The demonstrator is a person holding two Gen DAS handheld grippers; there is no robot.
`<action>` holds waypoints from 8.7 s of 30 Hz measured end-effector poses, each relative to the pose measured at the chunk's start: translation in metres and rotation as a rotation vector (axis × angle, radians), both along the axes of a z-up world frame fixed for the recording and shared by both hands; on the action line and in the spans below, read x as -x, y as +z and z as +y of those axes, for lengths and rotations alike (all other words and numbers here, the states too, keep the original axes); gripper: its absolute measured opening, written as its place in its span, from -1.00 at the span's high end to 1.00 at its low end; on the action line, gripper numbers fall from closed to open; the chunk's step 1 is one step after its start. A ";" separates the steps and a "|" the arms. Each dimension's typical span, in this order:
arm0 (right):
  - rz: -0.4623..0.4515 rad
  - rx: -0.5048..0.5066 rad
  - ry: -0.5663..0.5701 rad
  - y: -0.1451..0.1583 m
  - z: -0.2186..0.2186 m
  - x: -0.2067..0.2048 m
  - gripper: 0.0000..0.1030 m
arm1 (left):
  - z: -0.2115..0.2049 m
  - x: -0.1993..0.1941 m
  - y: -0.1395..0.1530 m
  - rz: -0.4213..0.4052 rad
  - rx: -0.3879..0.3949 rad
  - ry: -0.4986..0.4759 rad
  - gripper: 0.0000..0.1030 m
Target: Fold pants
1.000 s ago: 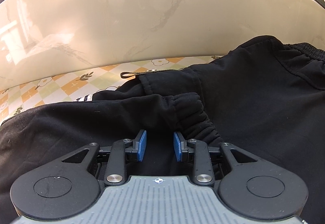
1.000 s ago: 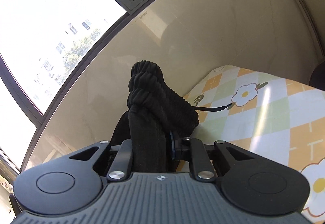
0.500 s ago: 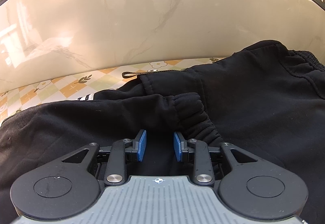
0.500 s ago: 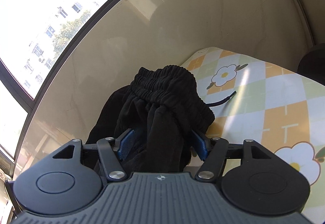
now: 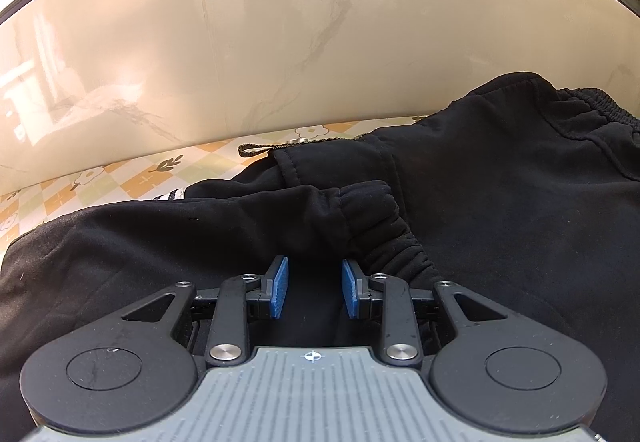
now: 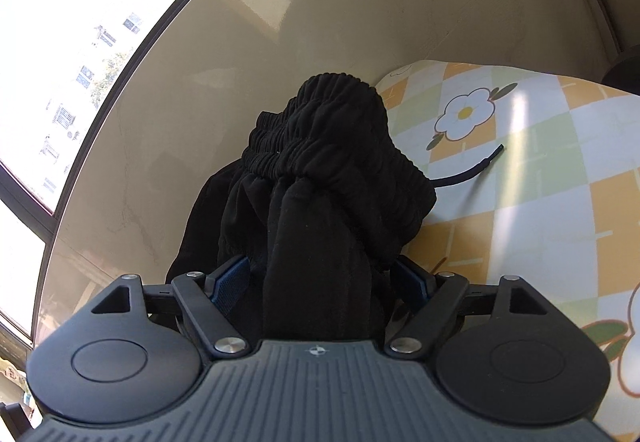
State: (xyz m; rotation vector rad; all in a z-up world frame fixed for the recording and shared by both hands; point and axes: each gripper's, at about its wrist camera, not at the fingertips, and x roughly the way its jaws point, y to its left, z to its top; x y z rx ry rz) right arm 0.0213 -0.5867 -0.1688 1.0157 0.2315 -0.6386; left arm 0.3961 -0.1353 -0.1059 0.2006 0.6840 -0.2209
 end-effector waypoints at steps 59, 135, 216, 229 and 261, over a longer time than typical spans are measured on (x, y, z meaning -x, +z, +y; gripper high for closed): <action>0.548 1.038 0.991 0.073 0.408 -0.246 0.40 | 0.364 0.114 0.035 -0.041 0.480 0.264 0.13; 0.315 0.526 0.818 0.072 0.261 -0.110 0.75 | 0.274 -0.073 0.014 0.119 0.387 0.201 -0.74; 0.178 0.487 0.577 0.105 0.241 -0.101 -0.76 | 0.312 0.123 -0.043 0.003 0.499 0.122 -0.10; 0.276 0.492 0.636 0.070 0.241 -0.181 -1.00 | 0.309 0.127 -0.044 -0.015 0.470 0.132 -0.10; 0.292 0.396 0.733 0.049 0.240 -0.190 -1.00 | 0.325 0.014 -0.010 0.127 0.478 0.113 -1.00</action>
